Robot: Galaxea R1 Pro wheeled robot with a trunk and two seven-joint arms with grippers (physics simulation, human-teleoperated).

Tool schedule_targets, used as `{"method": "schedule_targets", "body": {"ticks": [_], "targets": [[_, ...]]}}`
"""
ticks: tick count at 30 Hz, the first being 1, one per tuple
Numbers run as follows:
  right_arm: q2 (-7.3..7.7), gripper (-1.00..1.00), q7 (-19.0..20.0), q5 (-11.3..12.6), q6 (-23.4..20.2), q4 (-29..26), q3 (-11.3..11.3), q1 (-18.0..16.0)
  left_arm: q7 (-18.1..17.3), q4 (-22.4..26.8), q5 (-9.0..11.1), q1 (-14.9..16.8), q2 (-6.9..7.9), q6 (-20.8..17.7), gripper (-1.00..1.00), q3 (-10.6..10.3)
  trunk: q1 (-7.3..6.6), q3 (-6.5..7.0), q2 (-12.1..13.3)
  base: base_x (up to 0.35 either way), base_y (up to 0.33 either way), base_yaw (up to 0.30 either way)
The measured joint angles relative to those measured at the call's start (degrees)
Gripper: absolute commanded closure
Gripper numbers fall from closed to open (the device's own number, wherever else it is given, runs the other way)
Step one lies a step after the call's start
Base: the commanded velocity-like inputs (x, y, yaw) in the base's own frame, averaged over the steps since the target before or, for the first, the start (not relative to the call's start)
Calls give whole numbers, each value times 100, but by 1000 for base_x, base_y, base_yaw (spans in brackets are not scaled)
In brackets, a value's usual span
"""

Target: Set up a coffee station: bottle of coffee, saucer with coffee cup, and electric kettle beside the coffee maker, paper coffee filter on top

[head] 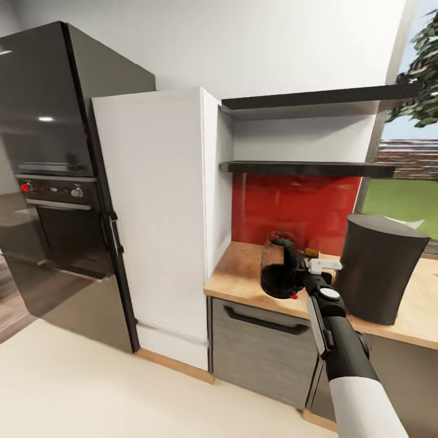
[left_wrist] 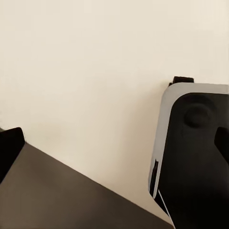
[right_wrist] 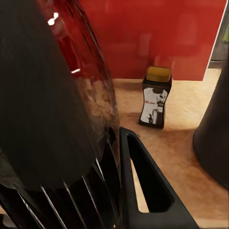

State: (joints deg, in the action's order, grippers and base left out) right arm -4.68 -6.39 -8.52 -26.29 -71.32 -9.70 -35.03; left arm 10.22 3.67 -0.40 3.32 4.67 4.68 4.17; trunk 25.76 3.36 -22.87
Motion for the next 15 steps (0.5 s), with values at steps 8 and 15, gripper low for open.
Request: {"method": "schedule_targets", "body": {"ticks": [8,15], "targets": [[-4,100,-10,2,7,90,1,0,6,0,0,0,11,0,-100,0,-1,0,0,164,295,-5],[-124,100,-716,-37,52,96,-11,-1,11,0,0,0,17,-1,-100,0,1,0,0,113,120,0]]}}
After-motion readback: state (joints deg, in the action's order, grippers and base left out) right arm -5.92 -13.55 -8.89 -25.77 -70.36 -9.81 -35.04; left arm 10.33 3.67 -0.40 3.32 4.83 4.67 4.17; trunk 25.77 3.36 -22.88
